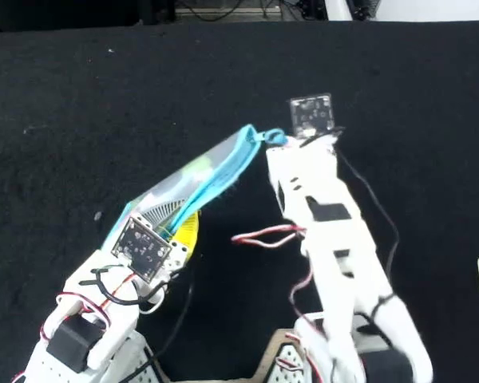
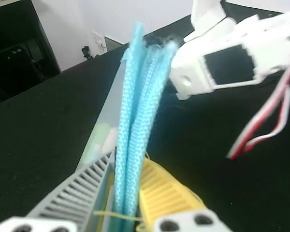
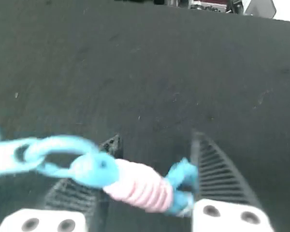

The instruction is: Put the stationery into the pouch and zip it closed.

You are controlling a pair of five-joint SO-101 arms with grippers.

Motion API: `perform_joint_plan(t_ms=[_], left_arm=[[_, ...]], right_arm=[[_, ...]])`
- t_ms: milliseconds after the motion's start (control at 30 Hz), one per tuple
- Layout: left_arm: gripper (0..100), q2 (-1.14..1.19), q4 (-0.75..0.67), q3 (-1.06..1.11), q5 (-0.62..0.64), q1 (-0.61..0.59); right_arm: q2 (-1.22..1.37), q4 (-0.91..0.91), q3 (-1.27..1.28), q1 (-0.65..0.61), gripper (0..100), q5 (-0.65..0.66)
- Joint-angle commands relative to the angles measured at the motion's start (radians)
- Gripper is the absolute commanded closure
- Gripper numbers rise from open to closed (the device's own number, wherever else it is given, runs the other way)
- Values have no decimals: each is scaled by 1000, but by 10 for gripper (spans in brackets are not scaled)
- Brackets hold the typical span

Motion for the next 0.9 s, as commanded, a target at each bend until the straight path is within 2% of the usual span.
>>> perform_joint_plan(t_ms=[0,233,400,667,733,833,867], left_arm=[[970,5,18,-21,15,-7],[970,5,18,-22,15,-7],[970,5,18,-22,15,-7],[970,5,18,-22,15,-7],[970,5,18,-22,15,-7],[970,5,18,-22,15,-7],[970,5,18,-22,15,-7]], right_arm=[[-208,175,-13,-57,737,133],[-311,15,159,-167,734,199],[-309,-43,180,-158,737,196],[-309,-104,183,-68,747,195],[-309,-109,185,-68,817,195],[-315,-110,185,-68,988,196],[-317,-110,185,-66,986,196]])
